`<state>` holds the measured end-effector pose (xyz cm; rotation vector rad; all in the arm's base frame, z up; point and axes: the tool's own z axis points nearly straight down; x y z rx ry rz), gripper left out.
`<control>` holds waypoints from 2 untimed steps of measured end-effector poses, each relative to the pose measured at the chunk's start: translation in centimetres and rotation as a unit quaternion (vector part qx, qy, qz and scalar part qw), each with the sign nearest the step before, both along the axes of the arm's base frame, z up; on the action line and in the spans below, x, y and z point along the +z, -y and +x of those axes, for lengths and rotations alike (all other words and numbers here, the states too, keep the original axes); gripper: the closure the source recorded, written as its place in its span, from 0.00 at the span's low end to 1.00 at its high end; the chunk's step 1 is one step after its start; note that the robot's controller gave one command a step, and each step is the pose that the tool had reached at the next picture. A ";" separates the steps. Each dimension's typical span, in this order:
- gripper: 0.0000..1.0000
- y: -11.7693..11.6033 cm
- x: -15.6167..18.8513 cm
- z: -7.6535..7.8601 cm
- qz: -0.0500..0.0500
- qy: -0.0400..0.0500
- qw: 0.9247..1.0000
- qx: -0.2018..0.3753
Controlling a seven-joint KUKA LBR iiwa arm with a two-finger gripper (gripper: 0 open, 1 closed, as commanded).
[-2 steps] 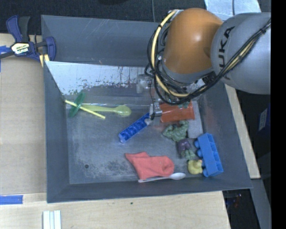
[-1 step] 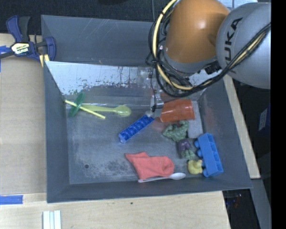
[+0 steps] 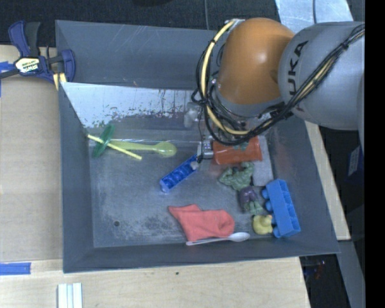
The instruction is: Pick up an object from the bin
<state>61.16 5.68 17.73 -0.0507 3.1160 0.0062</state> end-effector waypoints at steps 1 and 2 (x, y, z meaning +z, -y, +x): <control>0.00 3.9 0.0 -0.6 -0.001 0.002 0.998 0.064; 0.00 3.7 -7.3 -1.3 0.000 0.002 0.999 0.036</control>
Offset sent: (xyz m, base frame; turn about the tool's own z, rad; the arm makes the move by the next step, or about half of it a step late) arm -0.0185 -0.0352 -0.1017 -0.0470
